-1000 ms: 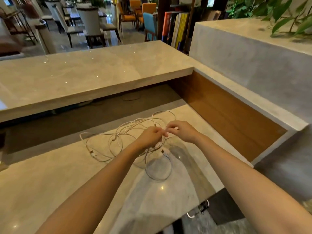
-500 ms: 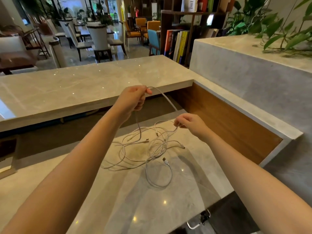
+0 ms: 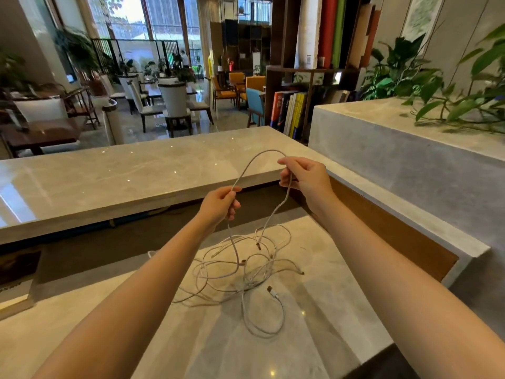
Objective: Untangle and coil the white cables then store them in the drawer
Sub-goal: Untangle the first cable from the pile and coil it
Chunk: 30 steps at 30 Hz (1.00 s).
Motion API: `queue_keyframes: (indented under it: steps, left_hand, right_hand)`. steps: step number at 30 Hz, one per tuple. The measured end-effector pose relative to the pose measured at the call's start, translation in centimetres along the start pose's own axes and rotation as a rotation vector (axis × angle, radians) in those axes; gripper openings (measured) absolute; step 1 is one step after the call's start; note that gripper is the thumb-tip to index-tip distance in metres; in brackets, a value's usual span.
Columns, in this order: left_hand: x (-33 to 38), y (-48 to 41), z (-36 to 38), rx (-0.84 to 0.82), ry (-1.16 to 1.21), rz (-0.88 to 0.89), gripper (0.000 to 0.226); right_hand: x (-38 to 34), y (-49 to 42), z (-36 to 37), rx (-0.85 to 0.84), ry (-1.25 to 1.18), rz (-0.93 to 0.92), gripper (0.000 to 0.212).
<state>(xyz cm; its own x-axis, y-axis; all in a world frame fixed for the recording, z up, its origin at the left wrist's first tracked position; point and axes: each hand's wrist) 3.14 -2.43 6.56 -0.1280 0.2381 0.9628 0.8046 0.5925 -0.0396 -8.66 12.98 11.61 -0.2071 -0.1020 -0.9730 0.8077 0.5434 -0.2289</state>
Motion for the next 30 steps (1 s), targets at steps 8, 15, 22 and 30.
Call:
queue_keyframes:
  steps: [8, 15, 22, 30]
  left_hand:
    - [0.3, 0.0, -0.8, -0.020, 0.218, -0.073, 0.027]
    - [2.3, 1.6, 0.2, -0.265, -0.023, 0.089, 0.023]
    - [1.2, 2.0, -2.3, -0.293, -0.009, 0.029, 0.027]
    - [3.7, 1.9, -1.8, -0.292, -0.185, 0.175, 0.032]
  right_hand:
    - [3.6, -0.4, -0.9, -0.149, 0.693, 0.127, 0.036]
    - [0.6, 0.2, 2.0, -0.570, 0.884, -0.294, 0.036]
    - [0.2, -1.6, 0.3, -0.270, 0.566, -0.213, 0.021]
    - [-0.2, -1.6, 0.3, -0.604, 0.843, -0.244, 0.036]
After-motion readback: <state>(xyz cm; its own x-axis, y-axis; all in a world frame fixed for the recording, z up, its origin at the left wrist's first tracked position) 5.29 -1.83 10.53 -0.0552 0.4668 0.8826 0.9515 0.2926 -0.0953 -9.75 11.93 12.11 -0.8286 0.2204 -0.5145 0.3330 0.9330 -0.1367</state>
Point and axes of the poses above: each hand's wrist, its own y-axis away from the middle knuckle, its own z-axis out of the palm, x = y × z, and after that the axes turned 2 degrees about -x, right-handed
